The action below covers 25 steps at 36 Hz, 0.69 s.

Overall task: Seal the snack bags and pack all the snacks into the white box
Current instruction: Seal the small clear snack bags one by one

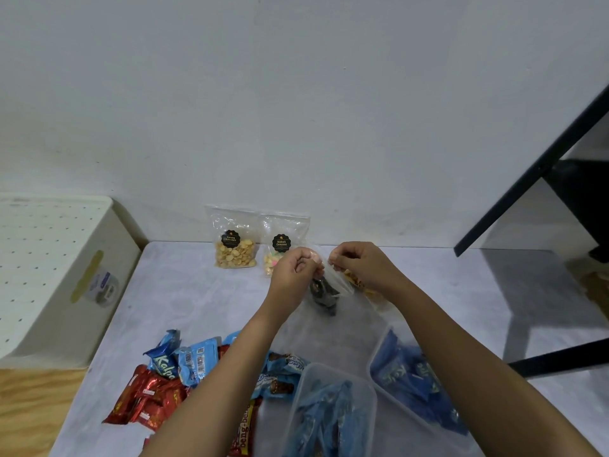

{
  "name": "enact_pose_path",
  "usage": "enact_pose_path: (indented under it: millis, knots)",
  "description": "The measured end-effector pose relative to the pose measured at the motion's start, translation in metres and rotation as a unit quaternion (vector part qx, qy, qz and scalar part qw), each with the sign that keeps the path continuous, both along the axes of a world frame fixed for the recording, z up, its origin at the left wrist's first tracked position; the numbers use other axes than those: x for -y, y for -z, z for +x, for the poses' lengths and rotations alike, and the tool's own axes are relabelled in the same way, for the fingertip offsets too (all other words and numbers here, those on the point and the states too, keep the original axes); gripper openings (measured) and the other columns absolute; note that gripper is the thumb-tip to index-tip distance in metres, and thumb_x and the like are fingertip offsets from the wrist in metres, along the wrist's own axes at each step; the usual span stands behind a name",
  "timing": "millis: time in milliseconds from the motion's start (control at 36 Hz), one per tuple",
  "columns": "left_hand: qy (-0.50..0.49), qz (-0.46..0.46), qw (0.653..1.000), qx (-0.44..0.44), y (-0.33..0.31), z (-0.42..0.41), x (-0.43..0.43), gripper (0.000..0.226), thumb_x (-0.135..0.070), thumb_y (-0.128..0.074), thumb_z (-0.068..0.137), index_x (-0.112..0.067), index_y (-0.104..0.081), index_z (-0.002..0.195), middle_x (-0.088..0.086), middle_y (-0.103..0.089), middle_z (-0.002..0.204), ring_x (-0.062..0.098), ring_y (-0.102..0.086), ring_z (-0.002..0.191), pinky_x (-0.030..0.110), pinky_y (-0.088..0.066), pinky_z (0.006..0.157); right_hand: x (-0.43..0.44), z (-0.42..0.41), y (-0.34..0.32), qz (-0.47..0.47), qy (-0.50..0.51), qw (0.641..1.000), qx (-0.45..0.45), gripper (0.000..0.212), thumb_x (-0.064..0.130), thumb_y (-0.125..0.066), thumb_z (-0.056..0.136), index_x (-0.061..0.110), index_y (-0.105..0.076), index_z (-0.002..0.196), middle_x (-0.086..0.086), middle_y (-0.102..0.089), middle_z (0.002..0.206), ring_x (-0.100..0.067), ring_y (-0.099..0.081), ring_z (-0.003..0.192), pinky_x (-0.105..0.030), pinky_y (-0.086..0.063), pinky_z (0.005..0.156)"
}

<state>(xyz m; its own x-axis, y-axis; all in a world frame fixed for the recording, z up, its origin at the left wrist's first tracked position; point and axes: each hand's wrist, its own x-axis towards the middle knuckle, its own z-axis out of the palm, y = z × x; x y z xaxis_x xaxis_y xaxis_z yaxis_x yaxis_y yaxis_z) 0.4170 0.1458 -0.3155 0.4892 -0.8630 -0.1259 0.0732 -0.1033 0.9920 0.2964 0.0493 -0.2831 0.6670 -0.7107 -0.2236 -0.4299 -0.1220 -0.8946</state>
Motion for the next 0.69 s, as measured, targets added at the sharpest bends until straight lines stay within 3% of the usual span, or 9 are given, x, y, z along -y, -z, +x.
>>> enact_pose_path:
  millis: [111, 167, 222, 333, 389, 444, 528, 611, 694]
  knots:
    - [-0.023, -0.008, 1.0, -0.005, 0.001, 0.003, 0.003, 0.01, -0.011, -0.055, 0.084, -0.005, -0.058, 0.077, 0.014, -0.057, 0.077, 0.023, -0.056, 0.076, 0.032, -0.05, 0.075, 0.0, -0.006, -0.006, -0.048, -0.023, 0.999, -0.005, 0.006, 0.025, -0.066, 0.084, 0.02, -0.069, 0.084, 0.01, -0.068, 0.082, -0.003, -0.06, 0.074, -0.015, -0.048, 0.069]
    - [-0.029, -0.018, 0.999, -0.018, 0.002, 0.004, 0.001, 0.009, -0.004, -0.054, 0.088, -0.001, -0.058, 0.08, 0.014, -0.058, 0.076, 0.022, -0.056, 0.075, 0.026, -0.049, 0.071, 0.0, -0.01, -0.008, -0.08, -0.071, 0.993, -0.058, 0.019, 0.032, -0.074, 0.075, 0.024, -0.068, 0.092, 0.015, -0.066, 0.085, -0.001, -0.061, 0.078, -0.015, -0.049, 0.068]
    - [-0.034, -0.033, 0.999, -0.025, 0.003, 0.003, 0.0, 0.007, -0.005, -0.055, 0.09, 0.0, -0.057, 0.085, 0.013, -0.056, 0.077, 0.019, -0.054, 0.073, 0.023, -0.049, 0.069, 0.001, -0.011, -0.007, -0.105, -0.108, 0.985, -0.086, 0.024, 0.024, -0.075, 0.074, 0.02, -0.067, 0.096, 0.01, -0.065, 0.087, -0.004, -0.059, 0.078, -0.017, -0.047, 0.069]
    - [-0.097, -0.027, 0.995, -0.009, 0.013, 0.007, -0.002, 0.039, -0.034, -0.069, 0.077, -0.015, -0.048, 0.105, 0.0, -0.05, 0.094, 0.009, -0.051, 0.086, 0.022, -0.046, 0.08, 0.003, -0.005, -0.005, -0.149, -0.085, 0.983, -0.07, 0.015, 0.014, -0.069, 0.081, 0.014, -0.071, 0.095, 0.003, -0.067, 0.086, 0.004, -0.057, 0.073, -0.002, -0.042, 0.065]
    - [-0.103, -0.006, 0.994, 0.02, 0.016, 0.011, -0.004, 0.045, -0.032, -0.069, 0.08, -0.016, -0.045, 0.114, -0.002, -0.05, 0.1, 0.004, -0.052, 0.091, 0.02, -0.046, 0.084, 0.005, -0.002, -0.005, -0.138, -0.084, 0.986, -0.05, 0.015, 0.009, -0.071, 0.079, 0.01, -0.072, 0.095, 0.0, -0.071, 0.088, 0.008, -0.058, 0.071, 0.001, -0.042, 0.066]
    - [-0.106, 0.0, 0.993, 0.049, 0.018, 0.015, -0.009, 0.029, -0.018, -0.064, 0.086, -0.011, -0.051, 0.111, -0.006, -0.054, 0.094, -0.006, -0.055, 0.082, 0.012, -0.048, 0.075, 0.006, 0.003, -0.007, -0.123, -0.091, 0.988, -0.036, 0.017, 0.005, -0.072, 0.077, 0.007, -0.073, 0.094, -0.005, -0.073, 0.088, 0.01, -0.06, 0.066, 0.0, -0.043, 0.066]
    - [-0.143, -0.023, 0.987, 0.071, 0.019, 0.026, -0.021, 0.005, -0.012, -0.057, 0.09, -0.008, -0.06, 0.093, 0.0, -0.061, 0.086, 0.004, -0.058, 0.078, 0.007, -0.046, 0.062, 0.005, 0.013, -0.009, -0.08, -0.09, 0.993, -0.003, 0.017, 0.002, -0.071, 0.077, 0.003, -0.072, 0.094, -0.006, -0.072, 0.078, 0.007, -0.062, 0.06, -0.005, -0.047, 0.063]
    - [-0.169, -0.033, 0.98, 0.1, 0.021, 0.048, -0.038, 0.01, -0.01, -0.056, 0.091, -0.015, -0.065, 0.09, -0.002, -0.065, 0.085, 0.006, -0.059, 0.079, 0.007, -0.045, 0.066, 0.001, 0.033, -0.011, -0.016, -0.084, 0.996, 0.037, 0.013, -0.004, -0.064, 0.083, -0.004, -0.07, 0.095, -0.006, -0.069, 0.073, 0.0, -0.066, 0.06, -0.01, -0.05, 0.06]
    - [-0.164, -0.046, 0.98, 0.098, 0.017, 0.076, -0.058, 0.014, -0.01, -0.058, 0.089, -0.018, -0.068, 0.093, -0.005, -0.07, 0.084, 0.009, -0.063, 0.08, 0.017, -0.052, 0.075, -0.006, 0.064, -0.01, -0.001, -0.092, 0.995, 0.046, 0.012, -0.006, -0.059, 0.085, -0.008, -0.067, 0.094, -0.013, -0.068, 0.076, 0.0, -0.066, 0.058, -0.013, -0.053, 0.06]
